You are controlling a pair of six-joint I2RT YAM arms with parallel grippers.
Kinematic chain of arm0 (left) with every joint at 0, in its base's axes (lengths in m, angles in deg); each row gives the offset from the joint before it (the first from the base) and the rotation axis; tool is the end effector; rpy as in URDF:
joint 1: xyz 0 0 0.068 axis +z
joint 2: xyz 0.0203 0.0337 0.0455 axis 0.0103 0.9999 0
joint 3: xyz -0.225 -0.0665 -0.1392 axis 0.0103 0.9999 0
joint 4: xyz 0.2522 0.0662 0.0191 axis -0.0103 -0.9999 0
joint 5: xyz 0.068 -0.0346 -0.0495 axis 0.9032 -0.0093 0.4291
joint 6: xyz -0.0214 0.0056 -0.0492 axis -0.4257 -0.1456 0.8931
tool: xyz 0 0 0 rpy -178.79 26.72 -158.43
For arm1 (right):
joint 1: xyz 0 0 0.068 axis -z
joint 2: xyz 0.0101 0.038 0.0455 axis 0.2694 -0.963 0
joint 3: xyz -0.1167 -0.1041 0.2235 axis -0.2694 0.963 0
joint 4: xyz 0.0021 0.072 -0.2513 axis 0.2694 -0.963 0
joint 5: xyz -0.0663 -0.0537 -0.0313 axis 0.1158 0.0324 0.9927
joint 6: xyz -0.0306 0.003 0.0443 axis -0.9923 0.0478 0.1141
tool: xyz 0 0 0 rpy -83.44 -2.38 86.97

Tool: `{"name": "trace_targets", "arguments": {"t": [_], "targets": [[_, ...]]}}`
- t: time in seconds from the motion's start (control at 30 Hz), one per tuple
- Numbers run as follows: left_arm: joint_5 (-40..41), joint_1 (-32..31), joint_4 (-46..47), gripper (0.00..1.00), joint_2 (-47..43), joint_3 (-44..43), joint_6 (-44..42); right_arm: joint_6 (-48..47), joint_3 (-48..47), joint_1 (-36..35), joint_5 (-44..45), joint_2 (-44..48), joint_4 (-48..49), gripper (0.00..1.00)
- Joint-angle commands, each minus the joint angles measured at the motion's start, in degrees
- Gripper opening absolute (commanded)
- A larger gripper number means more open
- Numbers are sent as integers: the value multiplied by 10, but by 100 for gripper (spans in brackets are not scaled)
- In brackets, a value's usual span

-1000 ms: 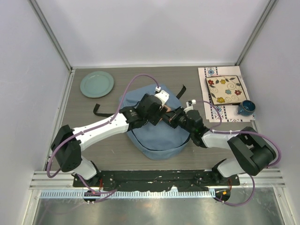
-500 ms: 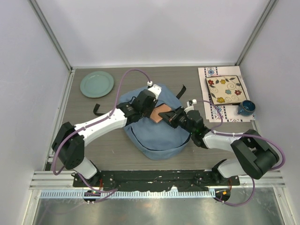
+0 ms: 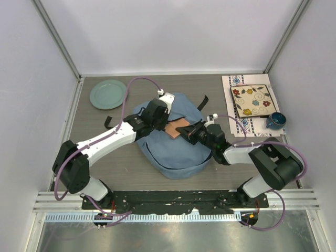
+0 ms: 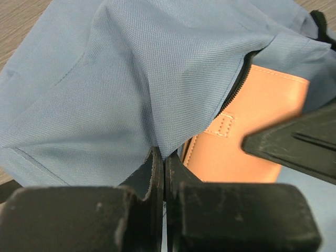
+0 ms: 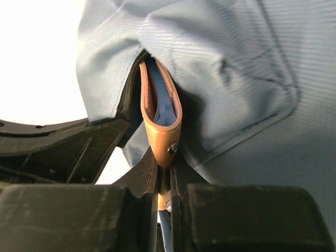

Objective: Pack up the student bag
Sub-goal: Place the personal item in the student bag.

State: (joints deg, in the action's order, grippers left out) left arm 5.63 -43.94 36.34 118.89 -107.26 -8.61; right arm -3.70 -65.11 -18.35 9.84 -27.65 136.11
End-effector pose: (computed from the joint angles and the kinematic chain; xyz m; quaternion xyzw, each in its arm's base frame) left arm 0.2485 -0.2321 0.2755 0.2065 0.8764 -0.0975 0.4240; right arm 0.2254 0.1582 0.1650 0.2750 0.7338 0.5544 0.2803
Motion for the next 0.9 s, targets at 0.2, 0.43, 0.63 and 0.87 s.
{"name": "trace_targets", "arguments": {"t": [0.2, 0.43, 0.63, 0.87], "targets": [[-126, -5, -13, 0, -79, 18, 73, 101, 6, 63, 34, -46, 216, 1], [-170, -5, 2, 0, -77, 21, 99, 74, -26, 41, 43, -47, 179, 1], [-161, -5, 1, 0, -68, -9, 105, -49, -78, -33, 82, -23, 8, 1], [-165, -4, -3, 0, -79, -27, 95, -103, -134, -43, 99, -47, -87, 1]]}}
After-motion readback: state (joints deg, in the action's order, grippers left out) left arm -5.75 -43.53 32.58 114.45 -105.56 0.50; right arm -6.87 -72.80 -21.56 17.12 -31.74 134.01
